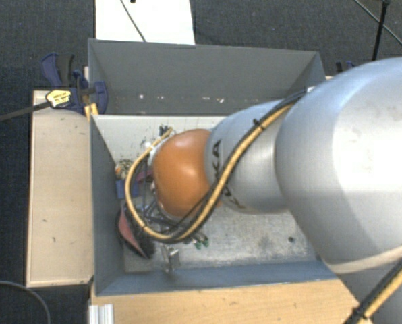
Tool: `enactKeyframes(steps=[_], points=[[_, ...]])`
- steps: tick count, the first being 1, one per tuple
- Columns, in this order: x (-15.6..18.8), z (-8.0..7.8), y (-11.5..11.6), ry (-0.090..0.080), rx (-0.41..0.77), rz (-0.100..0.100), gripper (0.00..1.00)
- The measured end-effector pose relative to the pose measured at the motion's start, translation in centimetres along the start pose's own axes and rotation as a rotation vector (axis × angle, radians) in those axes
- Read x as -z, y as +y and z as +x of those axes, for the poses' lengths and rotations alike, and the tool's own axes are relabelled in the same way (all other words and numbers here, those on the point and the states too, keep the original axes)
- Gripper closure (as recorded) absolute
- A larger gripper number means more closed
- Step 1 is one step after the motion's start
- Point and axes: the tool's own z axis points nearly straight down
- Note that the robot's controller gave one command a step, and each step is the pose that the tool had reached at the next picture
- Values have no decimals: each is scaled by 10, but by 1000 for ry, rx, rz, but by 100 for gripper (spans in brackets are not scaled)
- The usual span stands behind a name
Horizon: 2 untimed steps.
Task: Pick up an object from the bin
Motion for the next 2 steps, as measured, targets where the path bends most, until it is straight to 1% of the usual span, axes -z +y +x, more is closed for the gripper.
enactKeyframes(steps=[1,2], points=[[0,0,2,4,134,0,0],[2,-4,6,-11,137,-5,100]])
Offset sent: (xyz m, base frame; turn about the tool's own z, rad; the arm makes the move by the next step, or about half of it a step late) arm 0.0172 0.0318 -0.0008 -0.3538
